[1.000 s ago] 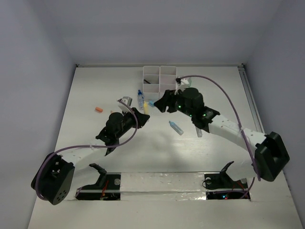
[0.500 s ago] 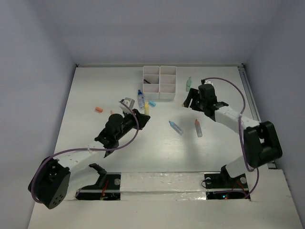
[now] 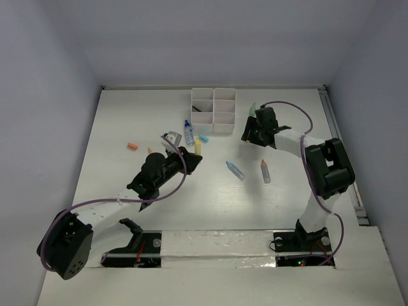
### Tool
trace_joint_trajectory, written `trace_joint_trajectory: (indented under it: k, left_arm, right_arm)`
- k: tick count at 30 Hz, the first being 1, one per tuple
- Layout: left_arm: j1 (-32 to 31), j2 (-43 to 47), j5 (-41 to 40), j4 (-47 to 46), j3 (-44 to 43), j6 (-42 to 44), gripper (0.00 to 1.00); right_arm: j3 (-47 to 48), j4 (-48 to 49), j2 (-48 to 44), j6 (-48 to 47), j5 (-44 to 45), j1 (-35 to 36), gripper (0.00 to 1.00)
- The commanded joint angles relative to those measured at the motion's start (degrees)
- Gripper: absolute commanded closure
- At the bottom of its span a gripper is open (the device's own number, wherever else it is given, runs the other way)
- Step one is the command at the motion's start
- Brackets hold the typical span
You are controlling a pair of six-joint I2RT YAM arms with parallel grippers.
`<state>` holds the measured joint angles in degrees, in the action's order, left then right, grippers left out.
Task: Sort the stationery into containers
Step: Close the pen cap on the pen.
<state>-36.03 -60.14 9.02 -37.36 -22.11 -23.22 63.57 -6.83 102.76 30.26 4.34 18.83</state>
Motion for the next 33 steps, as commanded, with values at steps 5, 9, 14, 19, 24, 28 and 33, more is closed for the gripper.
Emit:
trace_joint_trajectory:
  k: [5, 9, 14, 19, 24, 28, 33]
  left_arm:
    - [-0.4, 1.7, 0.9, -1.8, 0.0, 0.5, 1.00]
    - [-0.4, 1.3, 1.3, -2.0, -0.1, 0.3, 1.00]
    - [-0.9, 0.9, 1.4, -1.9, -0.3, 0.4, 1.00]
    - [-0.9, 0.9, 1.4, -1.9, -0.4, 0.4, 1.00]
    - [-0.9, 1.0, 1.4, -1.8, -0.4, 0.5, 1.00]
    - [-0.9, 1.2, 1.4, -1.7, -0.4, 0.4, 1.00]
    - [-0.9, 1.4, 1.4, -1.7, -0.4, 0.4, 1.00]
  right_arm:
    - [5.0, 0.3, 5.0, 1.6, 3.9, 0.3, 0.38]
    - [7.2, -1.1, 6.7, 0.2, 5.7, 0.3, 0.43]
    - [9.2, -2.7, 8.3, -1.2, 5.3, 0.3, 0.55]
    - [12.7, -6.0, 11.2, -4.1, 4.8, 0.3, 0.52]
    - [15.4, -9.4, 13.1, -7.4, 5.4, 0.3, 0.47]
    - [18.8, -13.0, 15.3, -9.4, 6.7, 0.3, 0.49]
    - [20.0, -15.0, 16.7, -10.6, 8.8, 1.4, 0.58]
